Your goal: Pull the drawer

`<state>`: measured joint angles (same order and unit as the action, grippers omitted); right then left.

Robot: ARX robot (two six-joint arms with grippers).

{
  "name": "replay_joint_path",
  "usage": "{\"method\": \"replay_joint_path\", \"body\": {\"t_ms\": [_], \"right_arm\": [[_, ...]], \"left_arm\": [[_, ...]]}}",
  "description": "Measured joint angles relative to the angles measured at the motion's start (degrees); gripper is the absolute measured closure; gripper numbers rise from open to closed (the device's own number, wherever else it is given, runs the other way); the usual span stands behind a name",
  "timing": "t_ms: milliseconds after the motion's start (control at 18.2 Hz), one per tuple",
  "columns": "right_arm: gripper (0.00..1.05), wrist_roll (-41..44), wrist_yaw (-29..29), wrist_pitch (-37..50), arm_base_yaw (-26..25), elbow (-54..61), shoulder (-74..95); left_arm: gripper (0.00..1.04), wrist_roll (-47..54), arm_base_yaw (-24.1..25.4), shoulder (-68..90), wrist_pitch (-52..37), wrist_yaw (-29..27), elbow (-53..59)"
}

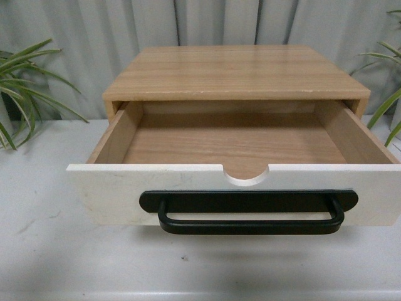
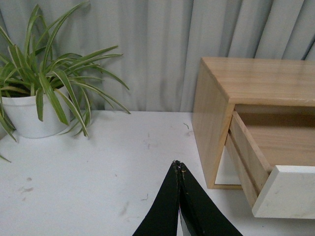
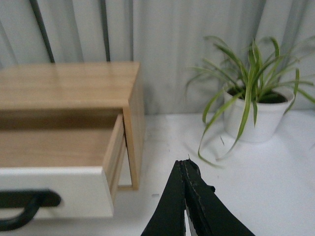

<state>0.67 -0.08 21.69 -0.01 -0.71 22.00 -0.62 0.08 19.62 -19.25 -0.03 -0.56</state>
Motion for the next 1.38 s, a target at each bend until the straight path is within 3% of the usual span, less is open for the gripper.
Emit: {"method": "replay_joint_path", "body": {"t_ms": [55, 330, 385, 495, 936, 1046, 1101, 1156, 1266, 1376], "right_arm": [[1.03, -0.02, 0.04, -5.88, 0.00, 0.00, -6.05], [1.03, -0.04, 0.07, -10.69, 0.00, 0.00, -11.04], [1.03, -0.04, 0.09, -11.45, 0.00, 0.00, -11.98], [1.03, -0.04, -0.13, -21.44, 0.00, -0.04, -18.62], [1.03, -0.09, 0.09, -21.92, 0.00, -0.04, -21.79], [0.85, -0.07, 0.09, -21.92, 0.00, -0.04, -21.79], [0.57, -0.07, 0.09, -21.92, 0.00, -0.04, -21.79], [0.21, -0.07, 0.09, -21.92, 0.00, -0.04, -21.79], [0.04, -0.13, 0.09, -21.92, 0.00, -0.04, -21.79], [0.07, -0.13, 0.09, -21.92, 0.00, -0.04, -21.79]], "left_arm": [[1.03, 0.00, 0.00, -5.73, 5.25, 0.00, 0.00], [1.03, 0.00, 0.00, -10.40, 10.51, 0.00, 0.00], [1.03, 0.02, 0.00, -15.63, 18.58, 0.20, -0.04], [1.03, 0.00, -0.04, -19.08, 18.99, -0.09, -0.42], [1.03, 0.00, -0.07, -19.10, 19.45, 0.00, -0.02], [0.85, 0.00, -0.07, -19.10, 19.43, 0.00, -0.02], [0.57, 0.00, -0.07, -19.10, 19.45, 0.00, -0.02], [0.21, 0.00, -0.07, -19.10, 19.45, 0.00, -0.02], [0.05, 0.04, -0.07, -19.10, 19.43, 0.00, -0.02], [0.07, 0.02, -0.07, -19.10, 19.43, 0.00, -0.02]]}}
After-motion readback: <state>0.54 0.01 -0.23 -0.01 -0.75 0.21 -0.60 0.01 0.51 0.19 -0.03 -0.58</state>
